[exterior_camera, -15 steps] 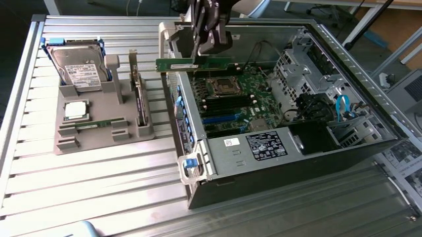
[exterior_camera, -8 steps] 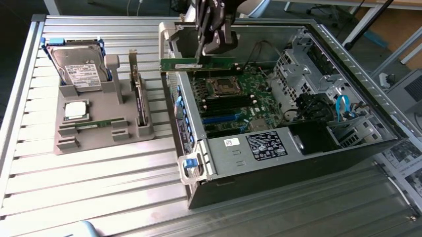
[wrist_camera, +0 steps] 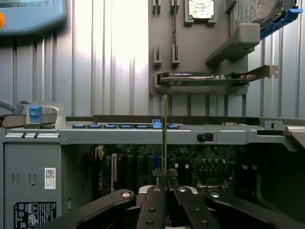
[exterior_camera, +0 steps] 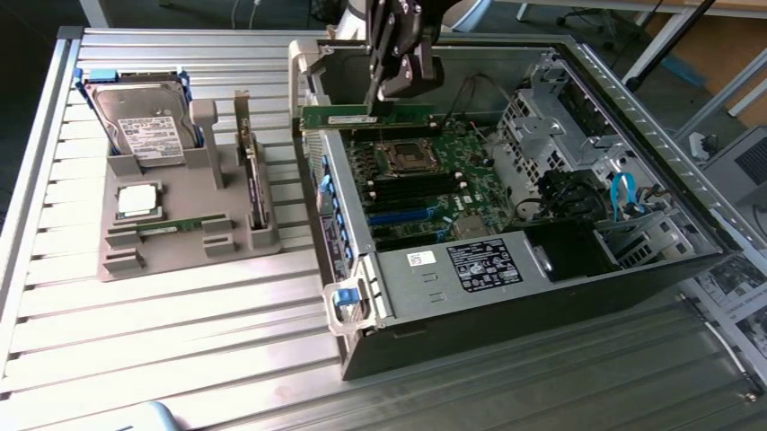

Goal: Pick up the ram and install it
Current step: 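Pick up the ram and move it above insertion slot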

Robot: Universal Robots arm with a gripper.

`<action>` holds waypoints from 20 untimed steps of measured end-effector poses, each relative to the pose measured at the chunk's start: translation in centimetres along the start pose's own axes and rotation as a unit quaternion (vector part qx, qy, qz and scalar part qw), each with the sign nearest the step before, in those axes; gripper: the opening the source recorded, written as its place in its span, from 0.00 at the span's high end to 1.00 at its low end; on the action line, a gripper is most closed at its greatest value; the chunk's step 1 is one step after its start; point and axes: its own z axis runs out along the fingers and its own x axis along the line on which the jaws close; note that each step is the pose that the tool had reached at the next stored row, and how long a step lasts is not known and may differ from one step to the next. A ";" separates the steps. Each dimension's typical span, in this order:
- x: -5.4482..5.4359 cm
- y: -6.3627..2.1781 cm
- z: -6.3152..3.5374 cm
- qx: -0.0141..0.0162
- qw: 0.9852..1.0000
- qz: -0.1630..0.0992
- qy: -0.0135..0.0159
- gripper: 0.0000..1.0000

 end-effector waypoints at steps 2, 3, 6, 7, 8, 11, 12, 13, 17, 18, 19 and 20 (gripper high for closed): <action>0.0 -0.18 -0.01 0.000 1.000 0.000 0.000 0.88; 0.0 -0.28 -0.01 0.000 1.000 0.000 0.000 0.88; 0.0 -0.56 -0.02 0.000 1.000 0.000 0.000 0.88; 0.0 -0.71 -0.02 0.000 1.000 0.000 0.000 0.88; 0.0 -0.85 -0.03 0.000 1.000 0.000 0.000 0.88; 0.0 -1.18 -0.05 0.000 1.000 0.000 0.000 0.88; 0.0 -1.29 -0.05 0.000 1.000 0.000 0.000 0.88; 0.0 -1.40 -0.05 0.000 1.000 0.000 0.000 0.88; 0.0 -1.74 -0.07 0.000 1.000 0.000 0.000 0.88; 0.0 -1.84 -0.07 0.000 1.000 0.000 0.001 0.88; 0.0 -1.92 -0.07 0.000 1.000 0.000 0.001 0.88; 0.0 -1.99 -0.08 0.000 1.000 0.000 0.001 0.88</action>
